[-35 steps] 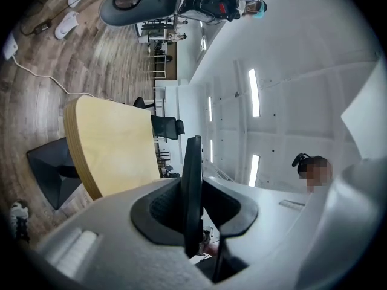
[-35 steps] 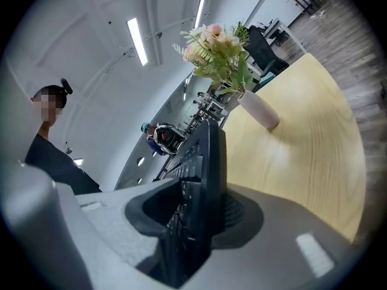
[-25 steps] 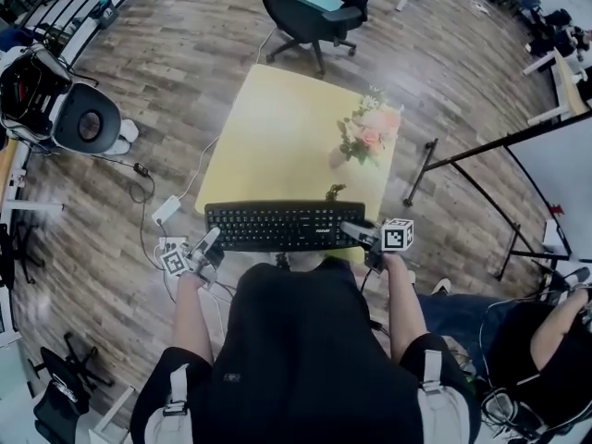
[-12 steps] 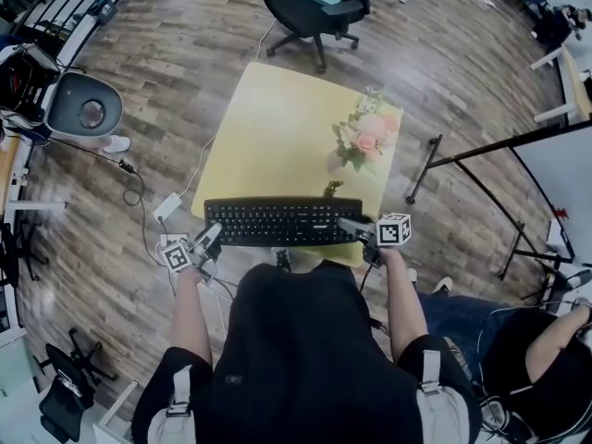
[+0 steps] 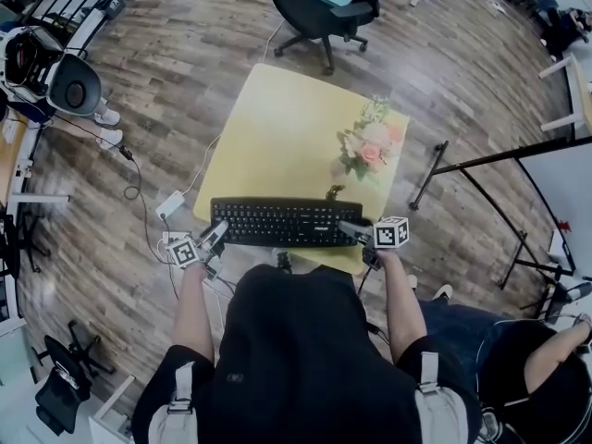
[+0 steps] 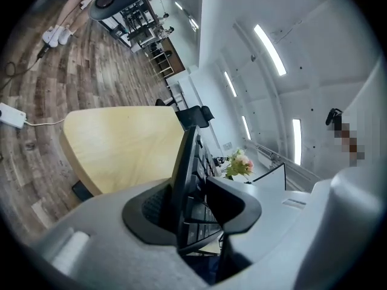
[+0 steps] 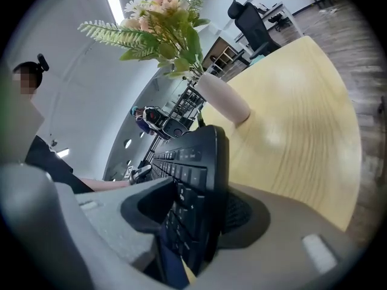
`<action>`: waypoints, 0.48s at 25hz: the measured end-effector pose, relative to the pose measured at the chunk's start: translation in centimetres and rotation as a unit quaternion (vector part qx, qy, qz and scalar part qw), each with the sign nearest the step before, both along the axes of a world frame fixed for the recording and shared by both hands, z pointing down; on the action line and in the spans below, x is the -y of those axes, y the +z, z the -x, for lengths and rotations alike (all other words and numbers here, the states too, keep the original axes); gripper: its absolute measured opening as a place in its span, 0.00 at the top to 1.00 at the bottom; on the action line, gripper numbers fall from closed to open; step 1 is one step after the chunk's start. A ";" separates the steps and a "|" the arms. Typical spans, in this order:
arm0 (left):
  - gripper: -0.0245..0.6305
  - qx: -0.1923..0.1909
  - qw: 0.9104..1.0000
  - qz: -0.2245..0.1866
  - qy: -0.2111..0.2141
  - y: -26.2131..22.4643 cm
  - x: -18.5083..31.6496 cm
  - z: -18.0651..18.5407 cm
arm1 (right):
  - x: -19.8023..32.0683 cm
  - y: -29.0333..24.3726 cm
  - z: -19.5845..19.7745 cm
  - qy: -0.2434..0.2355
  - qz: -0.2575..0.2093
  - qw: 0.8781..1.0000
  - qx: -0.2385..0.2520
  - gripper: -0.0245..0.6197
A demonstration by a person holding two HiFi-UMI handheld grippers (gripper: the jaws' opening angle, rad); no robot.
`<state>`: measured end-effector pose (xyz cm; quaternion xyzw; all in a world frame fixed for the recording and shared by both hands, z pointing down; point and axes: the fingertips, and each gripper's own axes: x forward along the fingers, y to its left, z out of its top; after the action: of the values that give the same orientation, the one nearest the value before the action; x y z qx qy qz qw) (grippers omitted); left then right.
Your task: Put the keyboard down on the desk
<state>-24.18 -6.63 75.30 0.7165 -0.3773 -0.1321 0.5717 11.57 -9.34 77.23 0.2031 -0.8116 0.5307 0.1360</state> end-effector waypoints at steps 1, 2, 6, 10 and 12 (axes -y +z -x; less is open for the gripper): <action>0.74 0.014 1.000 -0.002 0.003 0.2 0.1 0.2 | 0.1 0.1 0.0 0.001 0.000 1.000 -0.001 0.64; 0.74 0.027 1.000 0.003 0.003 0.5 0.1 0.4 | 0.2 0.2 0.1 0.002 -0.001 1.000 -0.002 0.63; 0.73 0.040 0.999 0.008 0.002 0.8 0.7 0.4 | 0.8 0.8 0.2 0.002 -0.003 1.000 -0.015 0.62; 0.72 0.056 0.998 -0.017 0.018 0.7 2.0 0.0 | 1.4 1.8 0.2 0.001 -0.004 0.999 -0.035 0.60; 0.71 0.061 0.998 -0.017 0.021 0.8 2.4 -0.1 | 1.6 2.0 0.1 0.002 -0.003 0.999 -0.042 0.59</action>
<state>-24.07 -8.99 76.07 0.7407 -0.3940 -0.0821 0.5380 11.43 -10.92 79.25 0.2271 -0.8063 0.5197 0.1680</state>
